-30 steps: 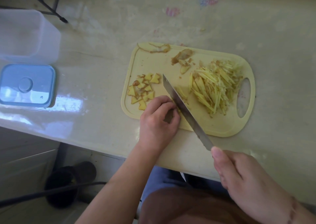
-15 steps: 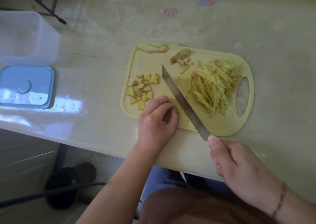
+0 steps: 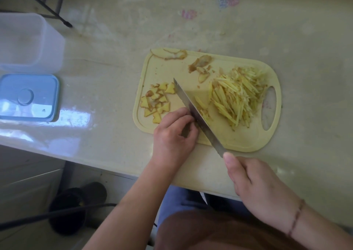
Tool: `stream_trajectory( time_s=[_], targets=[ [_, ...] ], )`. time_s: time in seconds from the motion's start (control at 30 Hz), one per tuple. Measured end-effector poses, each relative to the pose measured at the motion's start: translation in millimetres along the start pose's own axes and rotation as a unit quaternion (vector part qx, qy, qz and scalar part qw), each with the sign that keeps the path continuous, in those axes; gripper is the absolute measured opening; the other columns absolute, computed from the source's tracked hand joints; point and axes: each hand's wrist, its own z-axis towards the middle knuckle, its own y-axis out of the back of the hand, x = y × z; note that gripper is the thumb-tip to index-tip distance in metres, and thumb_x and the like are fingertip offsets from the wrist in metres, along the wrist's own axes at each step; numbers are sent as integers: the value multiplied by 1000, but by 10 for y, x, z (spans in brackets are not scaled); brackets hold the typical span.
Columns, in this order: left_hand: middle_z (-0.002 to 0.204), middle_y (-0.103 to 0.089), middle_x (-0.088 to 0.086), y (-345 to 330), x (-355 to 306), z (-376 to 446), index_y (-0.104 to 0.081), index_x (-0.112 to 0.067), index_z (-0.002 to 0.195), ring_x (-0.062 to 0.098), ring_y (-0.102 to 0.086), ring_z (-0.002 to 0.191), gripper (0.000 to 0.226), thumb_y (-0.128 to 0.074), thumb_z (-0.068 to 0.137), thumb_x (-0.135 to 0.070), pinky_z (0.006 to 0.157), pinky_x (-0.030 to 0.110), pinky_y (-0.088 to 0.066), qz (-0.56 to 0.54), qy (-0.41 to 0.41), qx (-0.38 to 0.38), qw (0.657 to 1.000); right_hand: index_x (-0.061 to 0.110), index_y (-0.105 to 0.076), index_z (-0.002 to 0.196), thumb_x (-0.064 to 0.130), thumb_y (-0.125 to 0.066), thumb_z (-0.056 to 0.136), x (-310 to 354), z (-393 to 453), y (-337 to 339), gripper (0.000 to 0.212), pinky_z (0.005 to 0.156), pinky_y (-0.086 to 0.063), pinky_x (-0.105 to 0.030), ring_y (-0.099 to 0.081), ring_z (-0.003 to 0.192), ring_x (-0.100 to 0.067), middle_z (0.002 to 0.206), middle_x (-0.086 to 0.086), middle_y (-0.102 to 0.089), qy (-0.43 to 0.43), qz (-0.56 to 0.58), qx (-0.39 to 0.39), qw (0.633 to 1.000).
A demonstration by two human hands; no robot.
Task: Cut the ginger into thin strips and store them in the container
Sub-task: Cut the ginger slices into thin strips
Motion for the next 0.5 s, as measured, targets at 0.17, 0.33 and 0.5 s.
stream_trajectory(
  time_s=[0.17, 0.33, 0.5],
  targets=[
    [95, -72, 8, 7, -18, -18, -75, 1, 81, 17, -67, 87, 7, -75, 78, 7, 81, 26, -56, 4, 1, -3, 1000, 12, -40, 54, 93, -7, 72, -19, -61, 20, 89, 60, -44, -42, -46, 47, -14, 47, -2, -45, 0, 9, -18, 1000],
    [96, -73, 9, -4, -7, -25, -76, 1, 81, 16, -68, 89, 7, -74, 78, 7, 85, 20, -55, 8, -1, -6, 1000, 8, -42, 58, 90, -11, 75, -77, -184, 27, 89, 62, -47, -44, -49, 51, -20, 57, -14, -53, -16, 7, -12, 1000],
    [95, -73, 9, -8, 6, -26, -76, 1, 81, 16, -68, 89, 6, -74, 79, 7, 84, 20, -55, 12, -10, -7, 1000, 5, -43, 63, 95, -9, 71, -79, -209, 50, 96, 63, -47, -44, -50, 54, -24, 63, -18, -54, -20, 8, -2, 1000]
  ],
)
